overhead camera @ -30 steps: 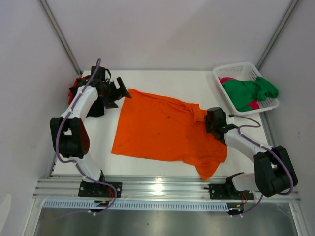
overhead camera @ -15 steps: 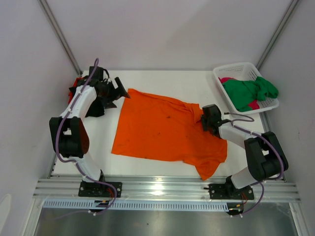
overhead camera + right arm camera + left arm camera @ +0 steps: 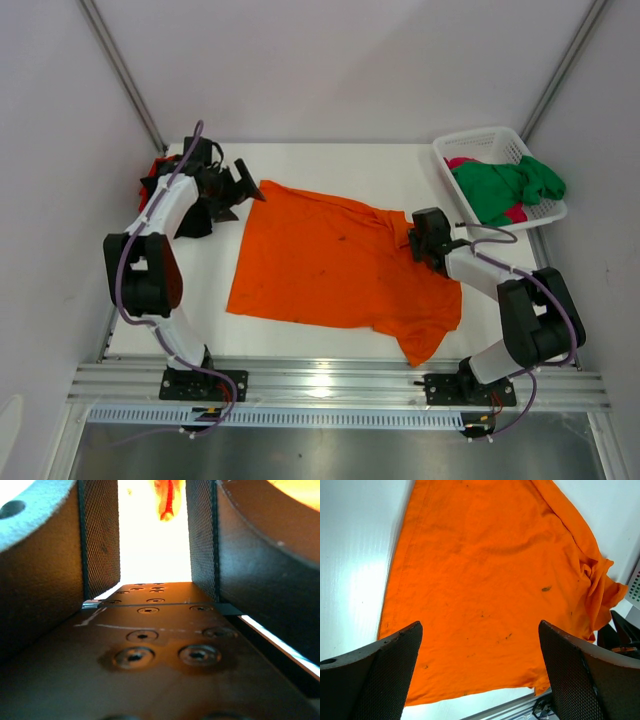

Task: Fold and stack the t-shirts
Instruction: Grap the side of the flattened tshirt furthest away from the robot with both arms

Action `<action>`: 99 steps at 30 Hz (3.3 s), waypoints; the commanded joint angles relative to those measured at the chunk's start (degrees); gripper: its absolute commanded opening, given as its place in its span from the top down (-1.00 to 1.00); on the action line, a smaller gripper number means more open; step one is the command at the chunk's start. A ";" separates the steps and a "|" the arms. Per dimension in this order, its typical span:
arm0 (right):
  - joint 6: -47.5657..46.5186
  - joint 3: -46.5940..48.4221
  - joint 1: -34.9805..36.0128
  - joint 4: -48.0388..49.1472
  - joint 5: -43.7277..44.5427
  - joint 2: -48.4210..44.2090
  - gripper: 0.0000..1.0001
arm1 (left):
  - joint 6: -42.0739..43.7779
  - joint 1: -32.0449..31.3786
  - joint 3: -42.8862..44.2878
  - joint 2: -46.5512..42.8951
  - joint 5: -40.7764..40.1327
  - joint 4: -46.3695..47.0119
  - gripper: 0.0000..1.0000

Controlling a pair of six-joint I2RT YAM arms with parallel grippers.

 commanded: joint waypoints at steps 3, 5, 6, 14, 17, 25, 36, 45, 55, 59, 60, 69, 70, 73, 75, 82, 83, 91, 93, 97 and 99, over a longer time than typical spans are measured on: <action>-1.48 3.37 -0.25 -1.45 0.05 0.10 0.14 | -0.21 0.53 0.20 0.24 1.57 1.67 -0.99; -2.01 3.54 -0.34 -2.06 0.22 -0.52 0.14 | -0.48 0.53 0.20 0.42 1.74 1.76 -0.99; -2.44 3.46 -0.43 -2.42 0.31 -0.87 0.14 | -0.56 0.53 0.46 0.59 1.83 2.02 -0.99; -2.71 3.45 -1.13 -3.47 0.49 -1.66 0.14 | -1.00 0.53 0.46 1.03 2.44 2.29 -0.99; -2.80 3.54 -1.13 -4.35 0.22 -2.45 0.14 | -1.18 0.45 0.20 1.12 2.53 2.38 -0.99; -3.50 3.10 -1.57 -4.97 0.84 -3.95 0.15 | -1.44 0.27 -0.50 1.12 2.80 2.99 -0.99; -3.85 3.28 -1.93 -4.18 0.57 -3.07 0.21 | -1.18 0.10 -0.68 0.51 2.36 2.82 -0.99; -4.12 3.54 -2.01 -2.68 -0.66 -0.96 0.51 | -1.09 0.10 -0.24 0.60 2.27 2.55 -0.99; -4.03 4.51 -2.19 -2.51 -2.24 1.94 0.42 | -0.74 0.18 2.30 1.74 1.48 1.32 -0.99; -4.91 4.51 -2.36 -1.45 -2.50 2.21 0.69 | -1.00 0.10 2.92 2.18 1.48 1.15 -0.99; -5.43 4.68 -2.28 -1.28 -2.50 2.38 0.73 | -1.00 0.18 2.75 2.35 1.65 1.15 -0.99; -10.35 6.70 -2.71 -1.36 -1.98 1.68 1.00 | -1.44 0.18 2.93 2.88 1.74 1.67 -0.99; -10.88 6.88 -2.80 -1.54 -1.80 1.42 1.00 | -1.53 0.18 2.84 2.97 1.74 1.76 -0.99; -12.64 7.58 -3.15 -2.15 -1.45 0.27 1.00 | -1.79 0.18 3.01 3.41 1.83 1.85 -0.99; -13.34 7.67 -3.68 -2.33 -1.36 -0.60 1.00 | -1.88 0.10 2.92 3.50 1.83 2.02 -0.99; -15.37 7.50 -4.03 -2.42 -1.36 -2.80 1.00 | -2.14 0.10 4.68 5.08 1.83 1.41 -0.99; -15.72 7.50 -4.03 -2.33 -1.36 -2.98 1.00 | -2.15 0.18 5.29 5.25 2.00 1.32 -0.99; -25.65 9.34 -4.56 1.97 -1.45 -4.04 1.00 | -2.85 -0.70 5.91 5.17 2.45 1.67 -0.99; -25.74 9.26 -4.56 2.59 -1.97 -4.21 1.00 | -3.02 -0.70 5.39 5.16 2.45 2.02 -0.99; -25.74 8.91 -4.65 3.47 -3.12 -4.12 1.00 | -3.29 -0.78 10.27 8.66 4.20 1.42 -0.99; -25.74 8.82 -4.65 3.64 -3.38 -4.12 1.00 | -3.20 -1.31 12.76 10.95 3.59 -2.10 -0.99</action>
